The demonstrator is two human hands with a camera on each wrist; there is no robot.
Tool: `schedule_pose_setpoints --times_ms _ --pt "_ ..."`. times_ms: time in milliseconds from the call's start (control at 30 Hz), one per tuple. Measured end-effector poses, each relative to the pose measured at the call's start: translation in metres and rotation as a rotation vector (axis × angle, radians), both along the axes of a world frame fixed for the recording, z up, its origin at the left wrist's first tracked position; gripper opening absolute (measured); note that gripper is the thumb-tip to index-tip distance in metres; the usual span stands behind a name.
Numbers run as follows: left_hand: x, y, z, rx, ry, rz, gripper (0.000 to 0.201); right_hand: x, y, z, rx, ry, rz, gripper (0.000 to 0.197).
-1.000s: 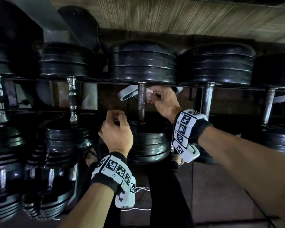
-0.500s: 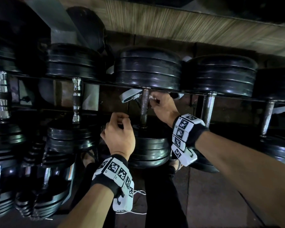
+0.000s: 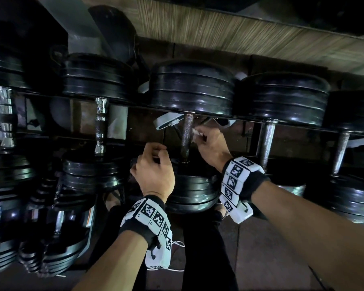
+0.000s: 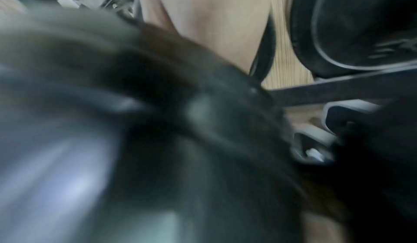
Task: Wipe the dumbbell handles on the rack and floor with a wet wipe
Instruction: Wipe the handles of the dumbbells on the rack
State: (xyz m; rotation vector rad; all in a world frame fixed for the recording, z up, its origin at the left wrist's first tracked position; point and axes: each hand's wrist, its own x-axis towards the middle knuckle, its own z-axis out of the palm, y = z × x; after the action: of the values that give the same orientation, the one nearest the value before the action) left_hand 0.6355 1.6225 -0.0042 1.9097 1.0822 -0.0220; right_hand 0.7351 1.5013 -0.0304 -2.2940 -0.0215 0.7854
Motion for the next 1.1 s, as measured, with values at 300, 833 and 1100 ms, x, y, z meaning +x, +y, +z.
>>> schedule_pose_setpoints --times_ms 300,833,1100 --pt "-0.001 0.000 -0.003 0.002 0.013 0.007 0.025 -0.001 0.003 -0.002 -0.044 -0.006 0.052 0.018" --pt "-0.001 0.000 -0.004 0.001 0.008 0.023 0.026 -0.014 -0.011 0.007 -0.040 0.101 0.116 0.022" --pt "-0.002 0.000 -0.003 0.004 0.014 0.022 0.025 -0.019 -0.013 0.018 -0.119 0.167 0.167 0.020"
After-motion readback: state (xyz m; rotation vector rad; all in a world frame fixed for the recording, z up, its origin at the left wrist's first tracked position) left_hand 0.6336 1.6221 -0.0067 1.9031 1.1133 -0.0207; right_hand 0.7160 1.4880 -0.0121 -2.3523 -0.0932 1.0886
